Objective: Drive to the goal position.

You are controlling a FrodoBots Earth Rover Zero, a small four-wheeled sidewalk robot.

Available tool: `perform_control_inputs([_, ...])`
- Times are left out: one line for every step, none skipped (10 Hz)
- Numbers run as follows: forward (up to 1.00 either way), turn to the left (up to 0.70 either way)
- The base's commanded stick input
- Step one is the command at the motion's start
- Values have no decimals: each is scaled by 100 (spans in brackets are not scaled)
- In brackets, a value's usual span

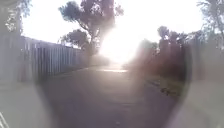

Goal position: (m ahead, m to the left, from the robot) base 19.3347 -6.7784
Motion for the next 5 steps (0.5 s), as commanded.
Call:
perform_control_inputs([100,0])
perform_control_inputs([100,0])
perform_control_inputs([100,0])
perform_control_inputs([100,0])
perform_control_inputs([100,0])
